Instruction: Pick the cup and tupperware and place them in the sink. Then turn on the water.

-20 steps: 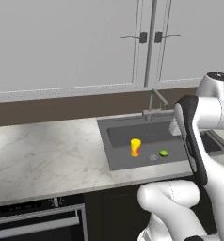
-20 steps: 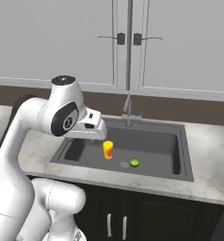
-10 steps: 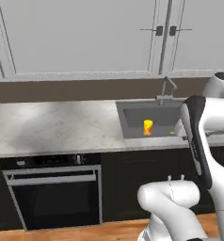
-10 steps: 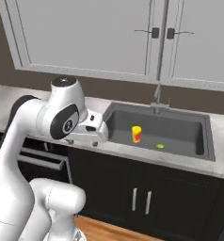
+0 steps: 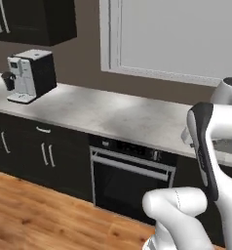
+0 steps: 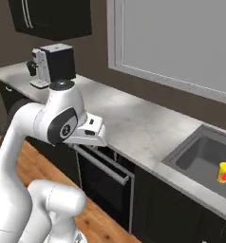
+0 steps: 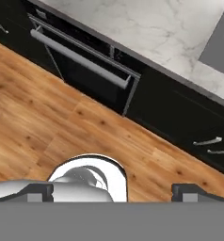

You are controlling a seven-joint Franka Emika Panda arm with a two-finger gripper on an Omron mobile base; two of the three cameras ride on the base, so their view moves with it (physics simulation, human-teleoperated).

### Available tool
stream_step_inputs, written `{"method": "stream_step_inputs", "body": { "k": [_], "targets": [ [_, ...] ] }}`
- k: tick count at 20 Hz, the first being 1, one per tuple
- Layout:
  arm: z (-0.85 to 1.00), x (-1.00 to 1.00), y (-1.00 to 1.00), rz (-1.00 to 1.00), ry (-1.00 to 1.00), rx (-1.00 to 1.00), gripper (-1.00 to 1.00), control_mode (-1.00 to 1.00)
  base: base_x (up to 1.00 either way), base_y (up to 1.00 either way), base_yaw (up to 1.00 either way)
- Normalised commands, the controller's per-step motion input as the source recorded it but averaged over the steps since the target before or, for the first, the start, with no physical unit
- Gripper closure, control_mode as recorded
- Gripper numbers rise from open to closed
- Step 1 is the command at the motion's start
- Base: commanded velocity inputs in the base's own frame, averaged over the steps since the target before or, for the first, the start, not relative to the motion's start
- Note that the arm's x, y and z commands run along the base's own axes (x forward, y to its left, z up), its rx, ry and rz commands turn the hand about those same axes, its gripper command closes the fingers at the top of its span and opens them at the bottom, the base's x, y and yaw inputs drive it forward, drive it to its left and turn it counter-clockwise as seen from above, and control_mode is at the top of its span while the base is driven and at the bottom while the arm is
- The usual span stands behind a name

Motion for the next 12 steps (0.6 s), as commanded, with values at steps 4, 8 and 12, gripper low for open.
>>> {"method": "stream_step_inputs", "body": {
  "k": [4,8,12],
  "targets": [
    [0.00,0.00,0.00,0.00,0.00,0.00,-1.00,1.00,0.21,0.10,0.79],
    [0.00,0.00,0.00,0.00,0.00,0.00,-1.00,1.00,0.13,0.00,0.81],
    [0.00,0.00,0.00,0.00,0.00,0.00,-1.00,1.00,0.16,0.00,0.79]
  ]
}}
